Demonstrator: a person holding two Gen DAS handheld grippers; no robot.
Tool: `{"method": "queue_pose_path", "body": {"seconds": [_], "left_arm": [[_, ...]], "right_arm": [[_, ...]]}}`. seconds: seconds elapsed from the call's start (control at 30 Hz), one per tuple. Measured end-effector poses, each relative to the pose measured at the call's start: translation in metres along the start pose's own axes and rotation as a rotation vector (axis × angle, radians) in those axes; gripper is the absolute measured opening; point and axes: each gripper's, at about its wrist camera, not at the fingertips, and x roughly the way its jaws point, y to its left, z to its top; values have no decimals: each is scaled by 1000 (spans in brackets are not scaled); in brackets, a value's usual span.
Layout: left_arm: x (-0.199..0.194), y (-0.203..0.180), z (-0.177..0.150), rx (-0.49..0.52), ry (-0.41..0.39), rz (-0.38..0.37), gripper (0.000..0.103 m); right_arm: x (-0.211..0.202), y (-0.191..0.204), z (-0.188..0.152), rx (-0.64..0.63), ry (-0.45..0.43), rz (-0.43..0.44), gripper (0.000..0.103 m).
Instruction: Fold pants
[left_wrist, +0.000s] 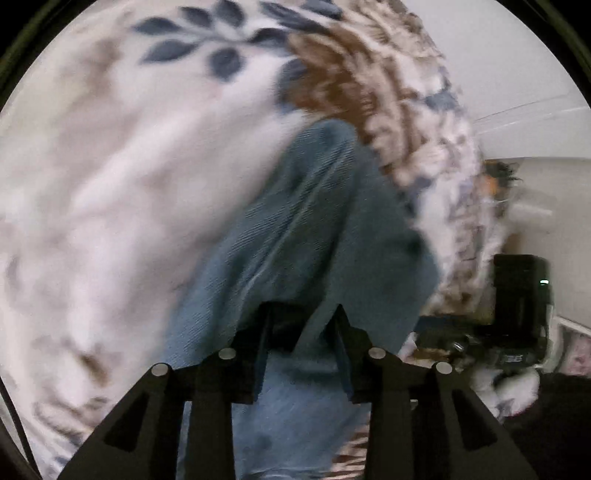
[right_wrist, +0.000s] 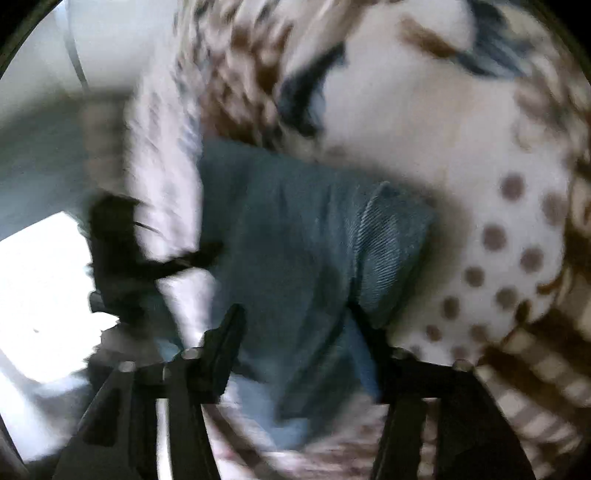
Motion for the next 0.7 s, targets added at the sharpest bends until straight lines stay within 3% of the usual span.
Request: {"method": "queue_pose_path", "body": {"seconds": [0.03,0.13,0.2,0.23,0.27,0.3,0.37,0.43,0.47,0.53,0.57,0.63,0.67,0.7], "left_arm": [[-6,1,-6,-12,-24,10,31],[-28,-5,-33,-52,-116,60,35],[-49,-9,-63,-111,-221,131,36],[-62,-13,-91,-176,-312,155,40],[-68,-15,-113,-242,-380,152,56],[-70,-13,-128,-298,-414,157,64],[-57,-13,-180,-503,-513,89,72],[-28,-5,-219,-707,-549,-70,72],[-1,3,-243,-852,-551,-198,72],[34,2,-263,-988,-558,-323,72],[49,1,-273,-1044,-588,-352,72],[53,-3,-275,-1056,-634,-335,72],[53,-5,-271,-1045,-641,-295,71],[53,-9,-269,-1040,-642,-267,69]], "right_arm": [[5,2,0,-24,26,-81,5],[3,2,-1,-38,109,-146,8],[-7,10,-7,-59,128,-130,32],[-12,11,-12,-71,133,-115,40],[-15,20,-14,-93,139,-101,54],[-19,27,-19,-123,144,-90,57],[-19,43,-25,-165,153,-82,57],[-17,50,-29,-155,171,-51,57],[-14,54,-31,-135,180,-18,57],[-1,55,-36,-82,201,50,57],[6,55,-38,-63,206,59,57],[22,57,-38,-41,202,34,57],[31,58,-36,-40,196,-19,57],[40,57,-35,-37,193,-57,50]]}}
